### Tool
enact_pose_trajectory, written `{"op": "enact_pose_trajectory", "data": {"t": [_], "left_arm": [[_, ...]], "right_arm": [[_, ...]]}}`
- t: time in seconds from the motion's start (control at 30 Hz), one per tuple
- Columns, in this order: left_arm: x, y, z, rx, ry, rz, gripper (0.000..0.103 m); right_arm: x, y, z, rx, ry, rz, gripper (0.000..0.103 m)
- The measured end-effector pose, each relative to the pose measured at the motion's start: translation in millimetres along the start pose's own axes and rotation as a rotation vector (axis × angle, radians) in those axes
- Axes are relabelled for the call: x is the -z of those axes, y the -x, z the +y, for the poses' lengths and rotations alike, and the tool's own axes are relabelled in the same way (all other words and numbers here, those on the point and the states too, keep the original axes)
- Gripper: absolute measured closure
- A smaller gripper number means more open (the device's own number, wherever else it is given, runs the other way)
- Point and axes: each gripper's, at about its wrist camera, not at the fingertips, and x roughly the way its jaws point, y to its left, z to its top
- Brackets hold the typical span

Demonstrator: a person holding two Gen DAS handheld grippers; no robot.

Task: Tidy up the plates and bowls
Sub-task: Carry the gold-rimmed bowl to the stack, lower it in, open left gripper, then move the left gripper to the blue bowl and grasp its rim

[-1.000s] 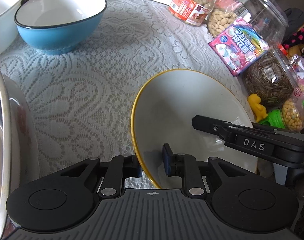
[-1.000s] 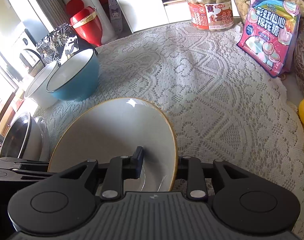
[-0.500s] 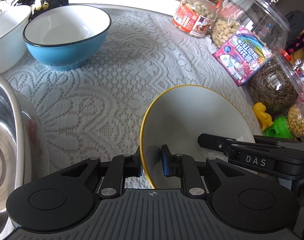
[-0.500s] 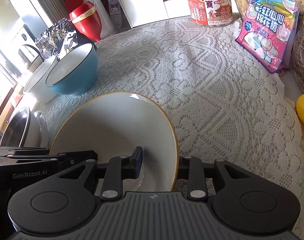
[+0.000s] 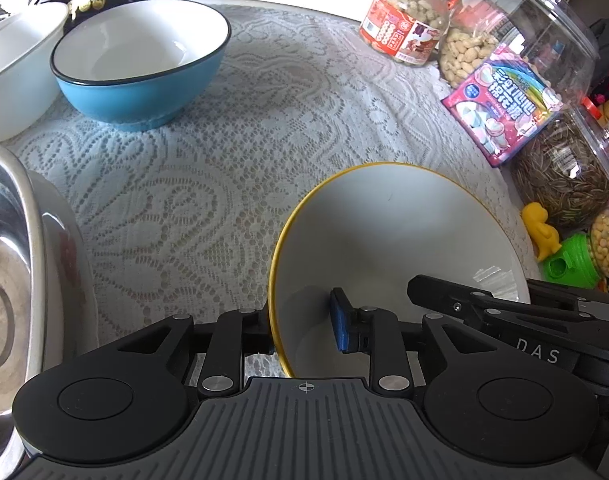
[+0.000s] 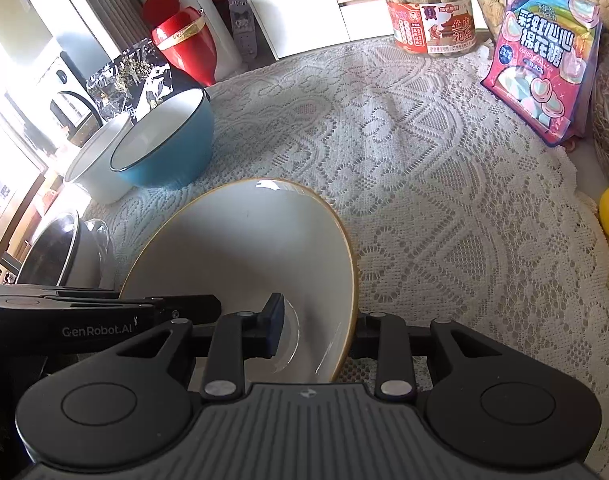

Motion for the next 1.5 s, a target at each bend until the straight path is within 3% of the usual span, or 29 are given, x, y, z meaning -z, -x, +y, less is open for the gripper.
{"op": "enact_pose_trajectory", "data": {"t": [0.37, 0.53, 0.67, 0.83, 0.97, 1.13, 1.33, 1.5], "left_arm": [[-3.1, 0.6, 1.5, -0.015, -0.007, -0.021, 0.077], [-1.2, -4.2, 6.5, 0.036, 0.020, 0.053, 0.079], [-0.2, 3.6, 9.5, 0.057, 0.020, 0.067, 0.079], [-9.1, 36.2, 21.3, 0.079, 0.010, 0.023, 0.078], [-24.5, 66.1, 38.1, 0.172, 0.039, 0.001, 0.079], [-58.0, 106.6, 64.1, 0.192, 0.054, -0.127, 0.079], [-99.9, 111.1, 128.4, 0.187, 0.214, -0.147, 0.079], [-117.5, 74.2, 188.9, 0.179, 0.424, -0.095, 0.079]], "right_arm": [[0.4, -6.6, -0.2, 0.000, -0.006, 0.009, 0.074], [-1.1, -7.4, -2.4, -0.010, -0.004, 0.022, 0.073], [-2.9, 1.7, -0.6, 0.001, -0.005, 0.014, 0.072], [-8.0, 24.1, 10.0, 0.067, 0.024, 0.009, 0.072], [-24.6, 51.9, 29.6, 0.147, 0.087, -0.039, 0.071], [-64.8, 81.6, 69.8, 0.152, 0.141, -0.098, 0.067], [-123.0, 73.0, 113.9, 0.077, 0.102, -0.080, 0.055], [-153.9, 27.8, 140.8, 0.126, 0.114, -0.033, 0.047]]}}
